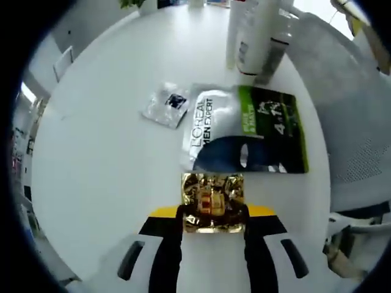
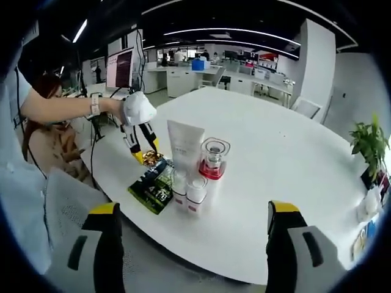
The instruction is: Arrange the skincare products in the storage area until every visible bottle or jar stands upright without overlapping.
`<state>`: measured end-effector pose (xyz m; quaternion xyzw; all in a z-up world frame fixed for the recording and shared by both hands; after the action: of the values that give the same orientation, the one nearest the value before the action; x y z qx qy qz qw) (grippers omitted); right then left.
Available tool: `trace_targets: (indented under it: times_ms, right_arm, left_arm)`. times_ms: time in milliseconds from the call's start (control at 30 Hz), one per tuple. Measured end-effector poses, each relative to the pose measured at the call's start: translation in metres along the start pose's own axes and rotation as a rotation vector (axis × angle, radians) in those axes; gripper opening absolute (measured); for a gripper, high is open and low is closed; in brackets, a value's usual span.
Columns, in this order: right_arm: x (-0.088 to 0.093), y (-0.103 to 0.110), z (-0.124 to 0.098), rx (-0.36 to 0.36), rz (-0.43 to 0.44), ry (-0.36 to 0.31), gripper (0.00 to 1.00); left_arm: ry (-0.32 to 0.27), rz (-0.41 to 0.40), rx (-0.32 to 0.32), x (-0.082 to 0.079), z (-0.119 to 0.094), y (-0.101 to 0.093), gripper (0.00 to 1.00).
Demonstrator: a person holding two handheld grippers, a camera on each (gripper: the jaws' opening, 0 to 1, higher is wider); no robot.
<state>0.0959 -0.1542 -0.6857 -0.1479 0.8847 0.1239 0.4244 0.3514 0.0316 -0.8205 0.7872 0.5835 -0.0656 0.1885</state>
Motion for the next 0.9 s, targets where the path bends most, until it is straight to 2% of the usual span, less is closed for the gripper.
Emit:
trace_targets:
  times_ms: [400, 567, 767, 900]
  right_arm:
    - [0.0002, -0.0010, 0.0060, -0.023, -0.016, 0.010, 0.99]
    - [0.0021, -0.0018, 0.0066, -0.025, -0.017, 0.016, 0.99]
    - [0.0041, -0.0021, 0.0078, -0.034, -0.016, 0.021, 0.98]
    - [0.0058, -0.0041, 0.0072, -0.032, -0.014, 0.025, 0.98]
  left_arm:
    - [-0.042, -0.003, -0.006, 0.0022, -0.0009, -0.0022, 0.37]
    - [-0.040, 0.025, 0.028, 0.0019, -0.0024, -0.0065, 0.46]
    - [-0.039, -0.024, 0.044, -0.0003, -0.0012, 0.0006, 0.41]
    - [-0.029, -0.022, 0.076, -0.0019, -0.0021, -0.0024, 0.47]
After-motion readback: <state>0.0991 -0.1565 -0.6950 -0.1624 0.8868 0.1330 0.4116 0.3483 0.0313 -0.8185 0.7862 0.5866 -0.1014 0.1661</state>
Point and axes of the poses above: the point that each gripper's makers call its tool centre point, and the gripper's own axes: z roughly forward along the fingers, y roughly to its left, x roughly out of its underside, the point moved 7 cm from there along -z, roughly backward along the fingers, and after that the axes turned 14 degrees about -x, right-handed, at the moved point
